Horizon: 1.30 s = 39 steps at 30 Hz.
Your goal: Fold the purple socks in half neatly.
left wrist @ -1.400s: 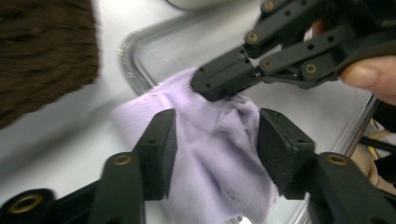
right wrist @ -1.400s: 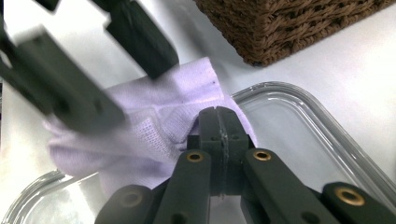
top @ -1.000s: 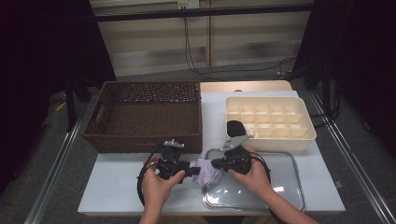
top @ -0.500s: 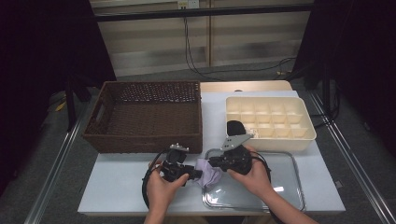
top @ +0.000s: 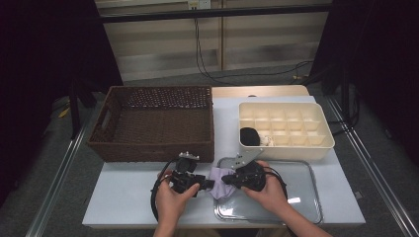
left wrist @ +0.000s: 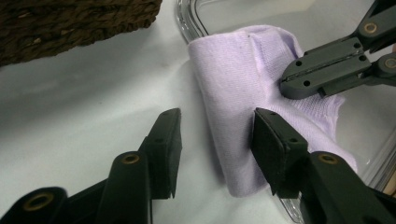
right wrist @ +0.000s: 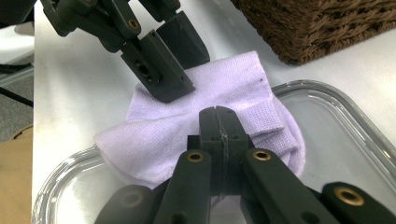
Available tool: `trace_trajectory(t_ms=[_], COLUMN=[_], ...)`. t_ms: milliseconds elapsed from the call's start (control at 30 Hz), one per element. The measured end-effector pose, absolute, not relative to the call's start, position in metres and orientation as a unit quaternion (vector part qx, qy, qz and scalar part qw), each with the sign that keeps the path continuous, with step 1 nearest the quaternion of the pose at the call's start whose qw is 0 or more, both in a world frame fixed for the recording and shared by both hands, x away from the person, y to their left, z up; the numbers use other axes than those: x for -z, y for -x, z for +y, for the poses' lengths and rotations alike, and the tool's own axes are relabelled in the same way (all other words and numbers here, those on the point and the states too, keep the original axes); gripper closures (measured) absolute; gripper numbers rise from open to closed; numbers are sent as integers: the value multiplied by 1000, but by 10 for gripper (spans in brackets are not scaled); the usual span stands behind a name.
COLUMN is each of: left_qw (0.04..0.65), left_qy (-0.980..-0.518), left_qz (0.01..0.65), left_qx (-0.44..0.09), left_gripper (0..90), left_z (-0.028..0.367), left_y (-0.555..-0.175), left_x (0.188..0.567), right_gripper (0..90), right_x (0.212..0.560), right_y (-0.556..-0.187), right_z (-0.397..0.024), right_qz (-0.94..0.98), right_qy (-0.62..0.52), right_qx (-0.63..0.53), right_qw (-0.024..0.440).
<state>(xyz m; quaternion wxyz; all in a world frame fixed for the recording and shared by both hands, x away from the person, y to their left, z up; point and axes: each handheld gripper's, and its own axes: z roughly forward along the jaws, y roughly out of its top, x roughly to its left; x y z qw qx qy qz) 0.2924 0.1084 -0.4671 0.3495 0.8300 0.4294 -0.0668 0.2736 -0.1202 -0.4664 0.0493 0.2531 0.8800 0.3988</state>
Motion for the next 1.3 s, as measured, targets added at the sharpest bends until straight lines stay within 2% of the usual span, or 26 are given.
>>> trace_trajectory(t_ms=[100,200,367,733,1300], left_qw=[350,348,345,354,325], left_qy=[-829,-829,-831,-819,-830], left_qz=[429,428,425,439,445], left_qx=[74,89,91,105,91], left_gripper=[561,709,827,840,839], left_z=[108,107,107,124,139], left_y=[-291,-290,-290,-292,-292], left_x=[468,468,463,451,438], right_gripper=[900,900,900,900,900], right_x=[467,468,468,466,475], right_y=[-273,-273,-274,-277,-282], right_z=[-121,-121,-120,-104,-62], right_qz=[880,877,876,877,882], right_qy=[-250,-254,-253,-248,-239], right_qx=[-400,-405,-407,-408,-404], right_qw=[51,48,48,51,35])
